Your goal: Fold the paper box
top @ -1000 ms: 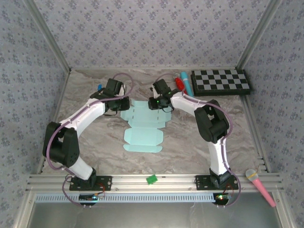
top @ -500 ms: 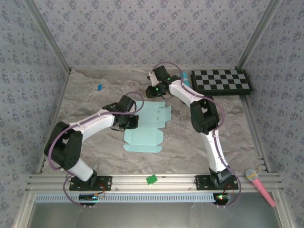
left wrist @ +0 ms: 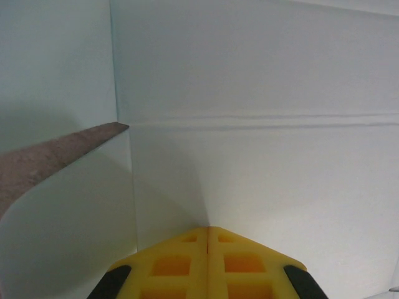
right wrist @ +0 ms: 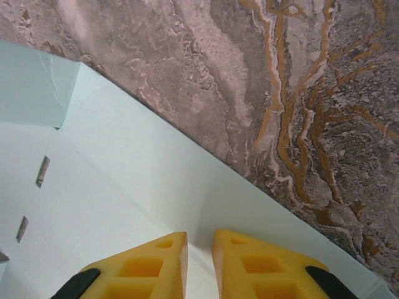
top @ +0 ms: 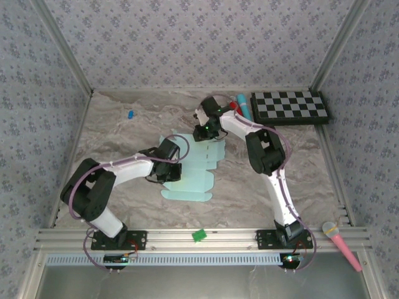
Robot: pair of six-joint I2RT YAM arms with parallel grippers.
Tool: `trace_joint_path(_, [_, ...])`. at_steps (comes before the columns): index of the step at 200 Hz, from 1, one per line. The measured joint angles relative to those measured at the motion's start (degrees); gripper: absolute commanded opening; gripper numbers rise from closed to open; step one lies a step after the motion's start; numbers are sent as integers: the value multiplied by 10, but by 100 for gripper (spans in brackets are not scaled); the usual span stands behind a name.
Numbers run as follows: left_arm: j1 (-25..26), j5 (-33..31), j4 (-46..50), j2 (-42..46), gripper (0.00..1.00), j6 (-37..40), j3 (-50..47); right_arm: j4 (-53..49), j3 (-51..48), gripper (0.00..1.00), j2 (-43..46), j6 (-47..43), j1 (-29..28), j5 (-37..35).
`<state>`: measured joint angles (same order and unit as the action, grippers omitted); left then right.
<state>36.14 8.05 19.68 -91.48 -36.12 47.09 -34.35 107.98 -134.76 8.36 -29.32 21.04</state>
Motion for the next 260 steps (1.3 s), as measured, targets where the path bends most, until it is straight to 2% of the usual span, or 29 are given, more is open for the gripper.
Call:
trace_joint_path(80, [7,-73,14,-21,0,10,30,35,-128,24,86,12,1,-43])
trace_joint_path(93, [7,-81,15,-23,0,17,33,28,-139,29,99,11,-1,-47])
trace_joint_path(115, [7,-94,16,-24,0,31,35,24,-139,44,115,-1,-2,-48])
trace_joint_path(131, [7,-103,17,-24,0,40,35,12,-118,51,116,-15,2,-48])
trace_joint_path(179, [12,-115,18,-24,0,55,35,-26,1,62,75,-82,18,-48])
trace_joint_path(223, [15,-121,18,-24,0,57,35,-74,88,63,1,-139,29,-41])
trace_joint_path(260, [18,-125,18,-24,0,61,35,-110,113,63,-33,-165,32,-19])
